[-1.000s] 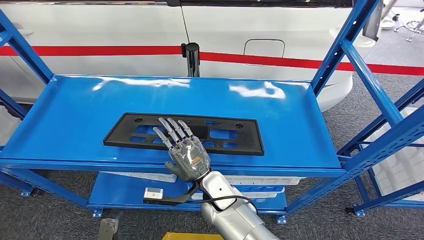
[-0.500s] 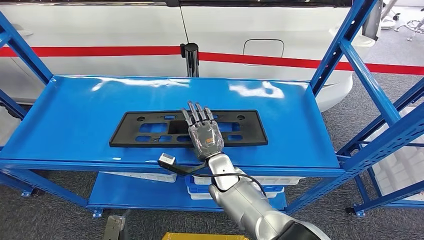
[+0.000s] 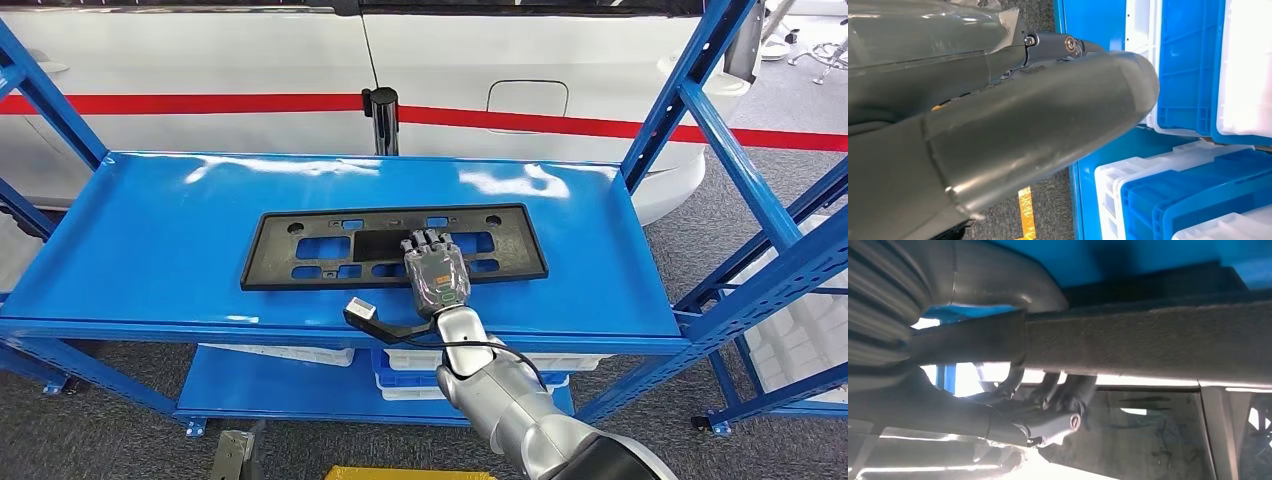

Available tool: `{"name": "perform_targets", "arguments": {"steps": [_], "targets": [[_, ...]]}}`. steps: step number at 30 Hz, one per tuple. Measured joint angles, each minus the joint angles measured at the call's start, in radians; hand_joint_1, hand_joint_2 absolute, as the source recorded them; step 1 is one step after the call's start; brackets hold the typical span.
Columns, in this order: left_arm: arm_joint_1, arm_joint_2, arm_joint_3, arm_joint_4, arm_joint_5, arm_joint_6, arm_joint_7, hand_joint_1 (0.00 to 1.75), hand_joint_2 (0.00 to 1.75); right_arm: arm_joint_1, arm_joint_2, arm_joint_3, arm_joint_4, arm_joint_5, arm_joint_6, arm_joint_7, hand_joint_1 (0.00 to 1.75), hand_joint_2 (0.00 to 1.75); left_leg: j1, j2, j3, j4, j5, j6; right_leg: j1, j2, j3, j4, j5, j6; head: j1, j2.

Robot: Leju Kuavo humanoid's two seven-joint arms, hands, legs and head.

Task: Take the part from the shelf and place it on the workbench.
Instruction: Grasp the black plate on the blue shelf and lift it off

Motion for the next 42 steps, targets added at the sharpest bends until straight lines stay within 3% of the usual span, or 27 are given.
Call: {"name": "perform_targets", "arguments": {"steps": [7,12,15,17,21,25,29,35,42], "targets": [[-0.008,-0.001,-0.007,0.014,-0.004,-0.006,0.0,0.0,0.0,0.042,-0.011,-0.074,-0.057,-0.057,-0.001,-0.082,1.75,1.75,0.0,0.0,0.001,0.0,0.0,0.0,0.0,0.0,0.001,0.0,-0.001,0.0,0.0,0.0],[-0.013,-0.002,-0.018,0.028,-0.007,-0.002,0.0,0.0,0.0,0.101,-0.016,-0.185,-0.169,-0.164,-0.001,-0.258,1.75,1.75,0.0,-0.001,0.0,0.0,0.0,0.0,0.0,0.0,0.001,0.0,-0.001,0.0,0.0,0.0],[-0.014,-0.002,-0.02,0.032,-0.006,0.006,0.0,0.0,0.0,0.133,-0.009,-0.268,-0.271,-0.324,0.0,-0.45,1.75,1.75,0.0,0.0,0.0,0.0,0.0,0.0,0.0,0.0,0.001,0.0,0.0,0.0,0.0,0.0],[-0.013,-0.002,-0.02,0.032,-0.003,0.01,0.0,0.0,0.0,0.152,-0.004,-0.298,-0.352,-0.468,0.014,-0.529,1.75,1.75,0.0,-0.001,0.0,0.0,0.0,0.0,0.0,0.0,0.001,0.0,-0.001,0.0,0.0,0.0],[-0.002,-0.001,-0.019,0.028,0.003,0.014,0.0,0.0,0.0,0.212,-0.025,-0.276,-0.589,-0.753,0.086,-0.582,1.75,1.75,0.0,0.0,-0.001,0.0,-0.001,0.0,0.0,0.0,0.0,0.0,-0.001,0.0,0.0,0.0],[0.003,0.0,-0.019,0.019,0.01,0.015,0.0,0.0,0.0,0.257,-0.05,-0.246,-0.748,-0.852,0.115,-0.604,1.75,1.75,0.0,0.0,-0.003,0.0,-0.001,0.0,0.0,0.0,-0.002,0.0,0.0,0.0,0.0,0.0],[0.019,0.0,-0.019,-0.002,0.017,0.017,0.0,0.0,1.75,0.303,-0.095,-0.207,-0.911,-1.054,0.169,-0.665,1.75,1.75,0.0,-0.001,-0.006,0.0,0.0,0.0,0.0,-0.001,-0.004,0.0,-0.001,0.0,0.0,0.0],[0.046,0.005,-0.02,-0.05,0.033,0.017,0.0,0.0,1.75,0.382,-0.195,-0.153,-1.175,-1.333,0.28,-0.752,1.75,1.75,0.0,-0.001,-0.008,0.0,-0.001,0.0,0.0,-0.001,-0.006,0.0,-0.001,0.0,0.0,0.0],[0.075,0.012,-0.02,-0.092,0.048,0.036,0.0,0.0,1.75,0.436,-0.269,-0.089,-1.314,-1.402,0.325,-0.778,1.75,1.75,0.0,-0.001,-0.008,0.0,-0.002,0.001,0.0,-0.001,-0.007,0.0,-0.001,0.0,0.0,0.0]]}}
